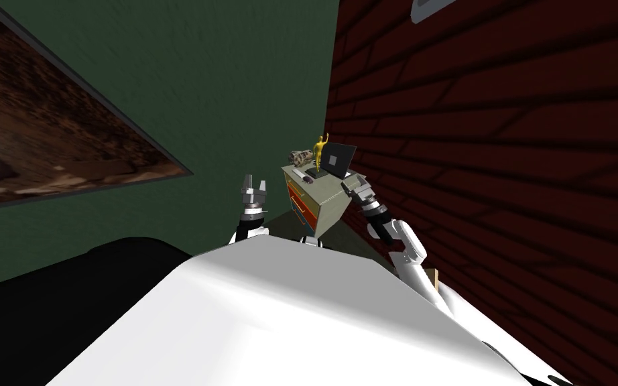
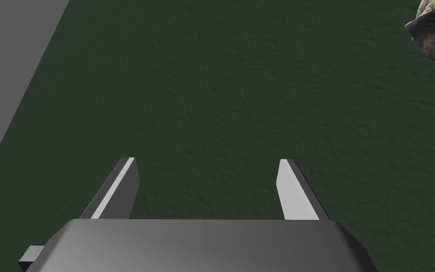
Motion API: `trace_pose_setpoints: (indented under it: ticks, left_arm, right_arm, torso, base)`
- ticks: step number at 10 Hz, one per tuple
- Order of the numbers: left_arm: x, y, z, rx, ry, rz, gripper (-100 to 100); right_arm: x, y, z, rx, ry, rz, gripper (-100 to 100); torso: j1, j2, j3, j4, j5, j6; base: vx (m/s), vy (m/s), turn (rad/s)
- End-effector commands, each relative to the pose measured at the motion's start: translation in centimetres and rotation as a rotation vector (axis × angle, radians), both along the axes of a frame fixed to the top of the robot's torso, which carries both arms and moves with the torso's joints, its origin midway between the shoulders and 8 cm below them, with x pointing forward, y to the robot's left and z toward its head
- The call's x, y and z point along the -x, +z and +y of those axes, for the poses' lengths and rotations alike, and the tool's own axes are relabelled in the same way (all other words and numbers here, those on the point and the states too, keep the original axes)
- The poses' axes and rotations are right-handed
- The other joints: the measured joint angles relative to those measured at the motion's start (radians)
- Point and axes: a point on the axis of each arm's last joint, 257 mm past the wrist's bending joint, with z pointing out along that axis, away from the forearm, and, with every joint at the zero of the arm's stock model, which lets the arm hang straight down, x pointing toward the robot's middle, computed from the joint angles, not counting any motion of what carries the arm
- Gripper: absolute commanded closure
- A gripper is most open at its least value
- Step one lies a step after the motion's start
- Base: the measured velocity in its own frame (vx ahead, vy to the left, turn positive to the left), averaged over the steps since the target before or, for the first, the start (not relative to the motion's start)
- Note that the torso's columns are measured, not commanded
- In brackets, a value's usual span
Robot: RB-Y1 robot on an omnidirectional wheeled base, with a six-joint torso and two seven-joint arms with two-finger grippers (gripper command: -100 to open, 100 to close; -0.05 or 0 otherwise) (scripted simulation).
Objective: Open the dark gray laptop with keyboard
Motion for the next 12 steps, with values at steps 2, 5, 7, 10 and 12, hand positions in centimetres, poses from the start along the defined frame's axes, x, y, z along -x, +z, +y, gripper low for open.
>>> trace_pose_setpoints:
  ticks: [2,5,7,10,12]
  left_arm:
    - [0.0,0.0,0.0,0.000,0.000,0.000,0]
    - [0.0,0.0,0.0,0.000,0.000,0.000,0]
    - [0.0,0.0,0.0,0.000,0.000,0.000,0]
    - [0.0,0.0,0.0,0.000,0.000,0.000,0]
    - [0.0,0.0,0.0,0.000,0.000,0.000,0]
  right_arm:
    - [-1.8,-0.4,0.6,0.218,-0.053,-0.094,-100]
    - [-2.7,-0.6,0.7,0.326,-0.080,-0.142,-100]
    - [-3.7,-0.7,0.8,0.426,-0.106,-0.190,-100]
    - [-5.6,-0.8,0.5,0.618,-0.158,-0.285,-100]
    - [-7.6,-1.0,-0.3,0.780,-0.202,-0.353,-100]
  torso:
    - [0.000,0.000,0.000,0.000,0.000,0.000]
    - [-0.001,-0.001,0.000,0.000,0.000,-0.001]
    - [0.000,0.000,0.000,0.000,0.000,-0.001]
    - [-0.002,-0.001,-0.001,0.000,0.000,-0.001]
    - [0.000,0.000,0.000,0.000,0.000,0.000]
  base:
    - [0.016,-0.040,0.059]
    - [0.018,-0.044,0.065]
    - [0.008,-0.042,0.077]
    - [0.021,-0.061,0.104]
    - [0.023,-0.069,0.131]
